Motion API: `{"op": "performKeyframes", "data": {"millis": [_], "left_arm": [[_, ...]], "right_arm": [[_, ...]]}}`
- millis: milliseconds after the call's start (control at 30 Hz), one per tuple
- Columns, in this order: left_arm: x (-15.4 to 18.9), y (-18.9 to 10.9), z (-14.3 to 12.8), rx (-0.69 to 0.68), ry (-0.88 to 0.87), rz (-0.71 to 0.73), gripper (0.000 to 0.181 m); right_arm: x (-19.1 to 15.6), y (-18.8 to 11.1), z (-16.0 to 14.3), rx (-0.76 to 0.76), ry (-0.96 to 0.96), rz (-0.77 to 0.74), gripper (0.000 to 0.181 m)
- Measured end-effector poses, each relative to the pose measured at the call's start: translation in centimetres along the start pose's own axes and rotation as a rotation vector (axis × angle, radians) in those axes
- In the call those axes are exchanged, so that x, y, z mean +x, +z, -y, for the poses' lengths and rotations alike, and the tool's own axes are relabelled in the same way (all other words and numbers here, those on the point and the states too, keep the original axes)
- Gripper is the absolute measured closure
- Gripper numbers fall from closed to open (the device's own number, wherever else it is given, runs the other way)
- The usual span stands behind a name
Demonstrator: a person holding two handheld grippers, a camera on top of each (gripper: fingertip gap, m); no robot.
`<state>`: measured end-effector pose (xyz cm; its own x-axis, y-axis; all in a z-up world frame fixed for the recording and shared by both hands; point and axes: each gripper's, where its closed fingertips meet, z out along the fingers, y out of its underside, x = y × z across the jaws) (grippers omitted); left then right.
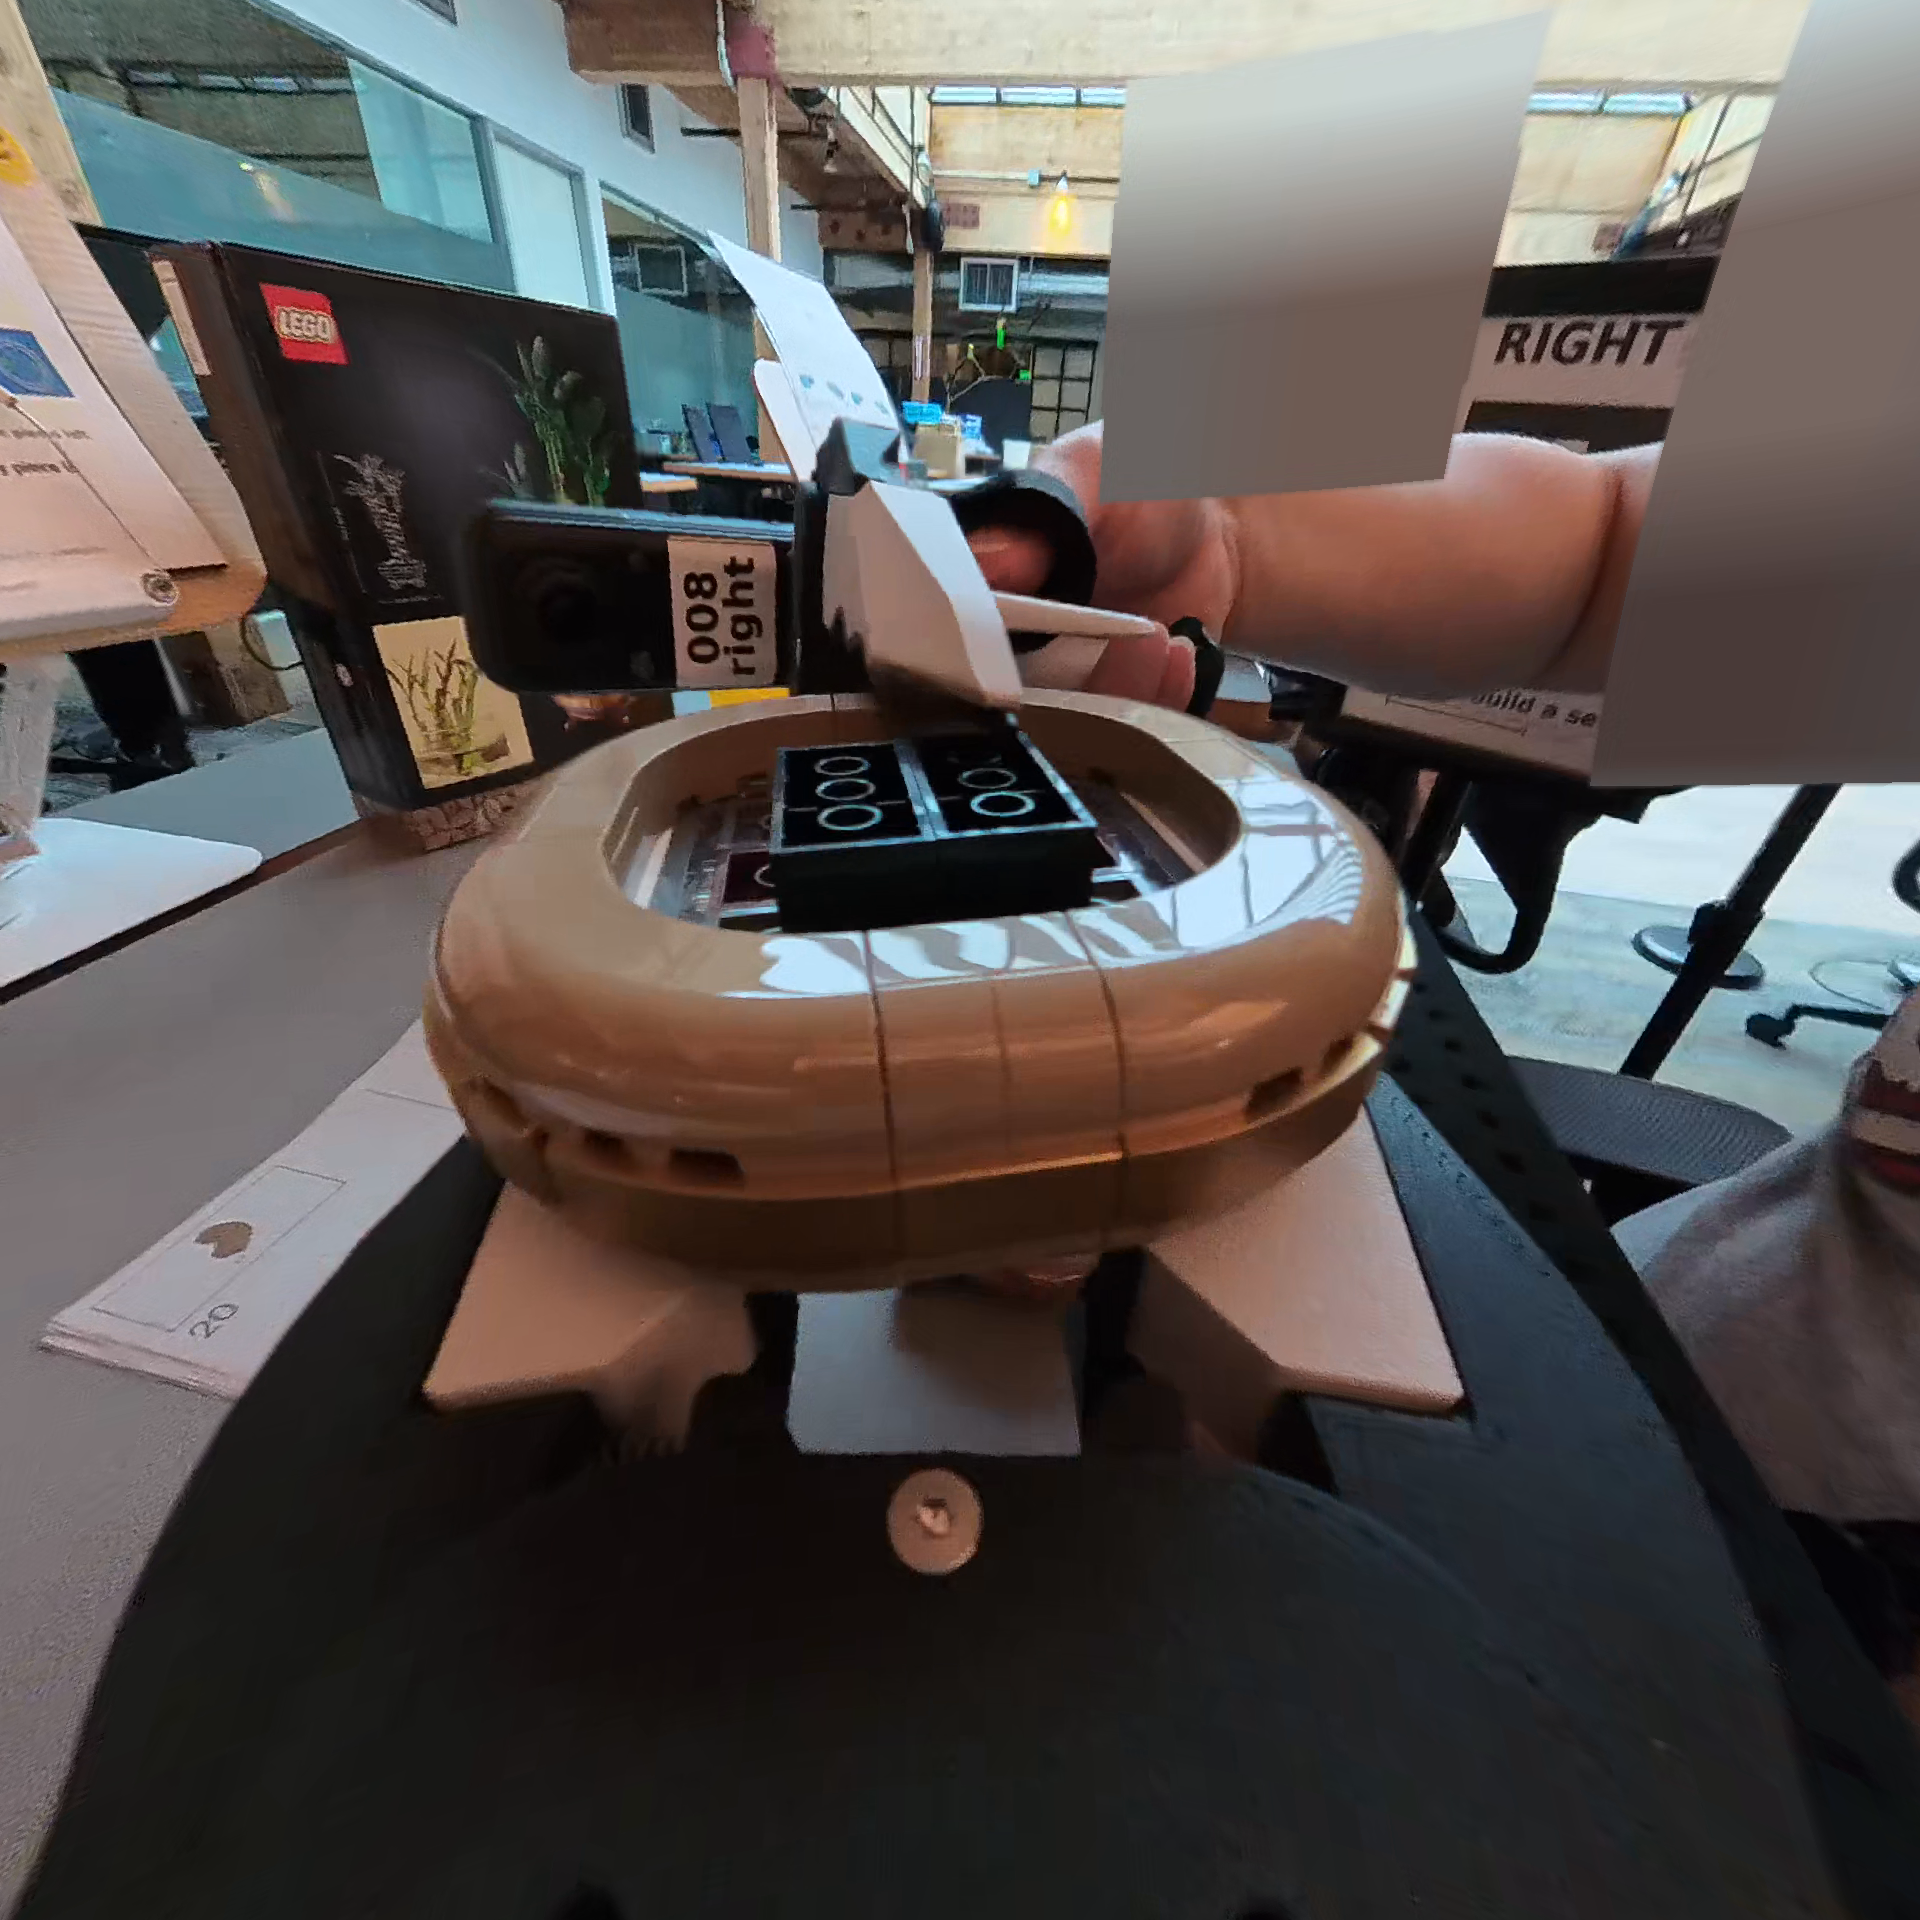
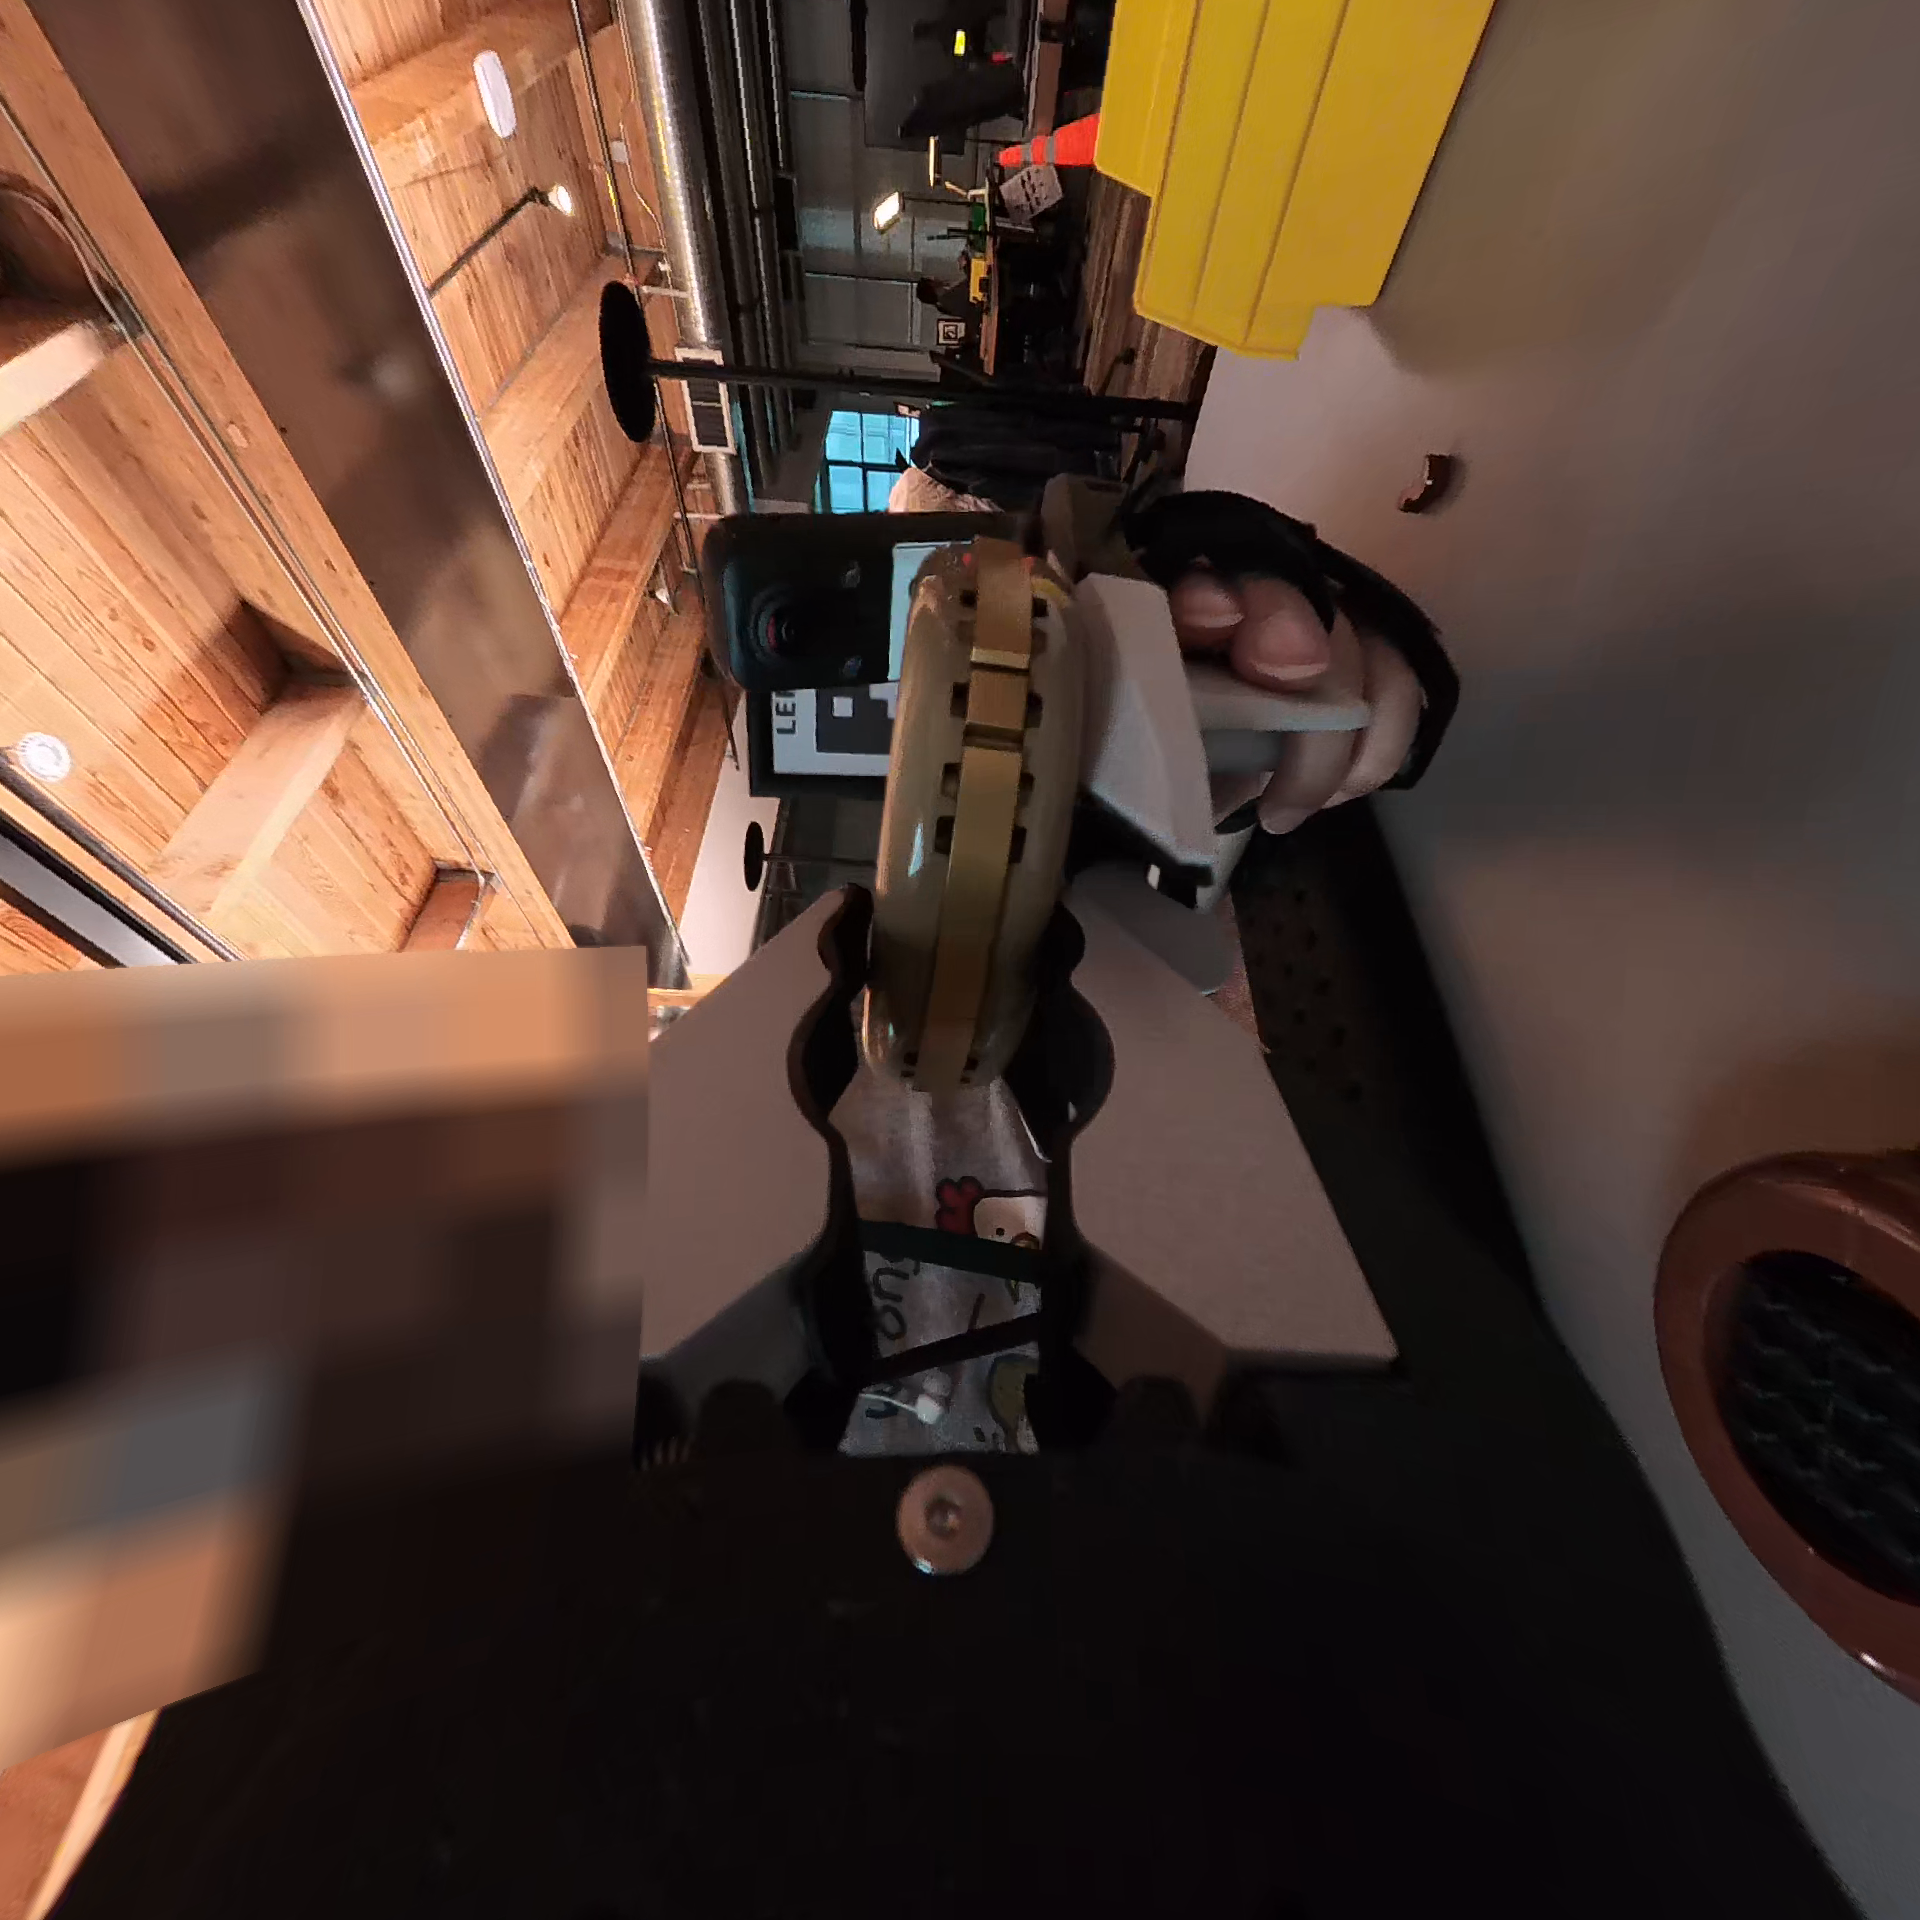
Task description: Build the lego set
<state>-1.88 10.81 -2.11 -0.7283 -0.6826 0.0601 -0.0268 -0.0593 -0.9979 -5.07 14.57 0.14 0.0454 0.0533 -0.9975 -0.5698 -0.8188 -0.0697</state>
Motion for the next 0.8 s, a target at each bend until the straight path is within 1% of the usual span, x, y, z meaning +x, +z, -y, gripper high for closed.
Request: {"op": "performKeyframes", "data": {"millis": [100,133,233,300,367,400,433,533,600,633,667,700,733,767,800], "left_arm": [[-0.7,-0.7,-0.2,-0.008,0.016,0.038,0.113],[-0.9,-1.0,-0.2,-0.010,0.023,0.046,0.115],[-1.2,-1.5,-0.4,-0.031,0.054,0.061,0.115],[-1.4,-1.8,-0.2,-0.025,0.073,0.074,0.115],[-1.3,-2.0,0.1,-0.010,0.067,0.064,0.114],[-1.3,-2.1,0.3,0.000,0.063,0.062,0.115],[-1.3,-2.2,0.4,0.006,0.062,0.062,0.115],[-1.4,-2.5,0.8,0.020,0.070,0.063,0.115],[-1.3,-2.7,0.9,0.020,0.075,0.060,0.114],[-1.3,-2.7,0.9,0.021,0.076,0.058,0.113],[-1.2,-2.7,0.9,0.020,0.075,0.055,0.113],[-1.1,-2.7,0.8,0.018,0.073,0.046,0.113],[-1.0,-2.6,0.7,0.013,0.070,0.033,0.113],[-0.8,-2.6,0.6,0.005,0.066,0.023,0.113],[-0.7,-2.5,0.4,0.002,0.064,0.018,0.113]], "right_arm": [[0.2,0.8,0.3,0.013,-0.034,-0.050,0.146],[0.2,1.1,0.3,0.005,-0.041,-0.056,0.143],[0.2,1.7,0.0,-0.035,-0.079,-0.083,0.136],[0.2,1.8,-0.1,-0.052,-0.127,-0.106,0.130],[0.8,1.8,-0.2,-0.063,-0.186,-0.170,0.122],[1.1,1.8,-0.3,-0.072,-0.211,-0.195,0.122],[1.2,1.8,-0.4,-0.074,-0.236,-0.214,0.118],[0.6,1.6,-0.8,-0.077,-0.330,-0.228,0.107],[-0.1,1.3,-1.2,-0.087,-0.463,-0.237,0.102],[0.1,1.0,-1.3,-0.098,-0.561,-0.280,0.098],[0.5,0.6,-1.2,-0.097,-0.684,-0.349,0.092],[0.9,0.3,-1.0,-0.094,-0.819,-0.412,0.091],[1.3,0.0,-0.6,-0.084,-0.950,-0.476,0.087],[1.5,-0.3,-0.2,-0.065,-1.081,-0.536,0.086],[1.3,-0.3,0.2,-0.029,-1.211,-0.561,0.086]]}}
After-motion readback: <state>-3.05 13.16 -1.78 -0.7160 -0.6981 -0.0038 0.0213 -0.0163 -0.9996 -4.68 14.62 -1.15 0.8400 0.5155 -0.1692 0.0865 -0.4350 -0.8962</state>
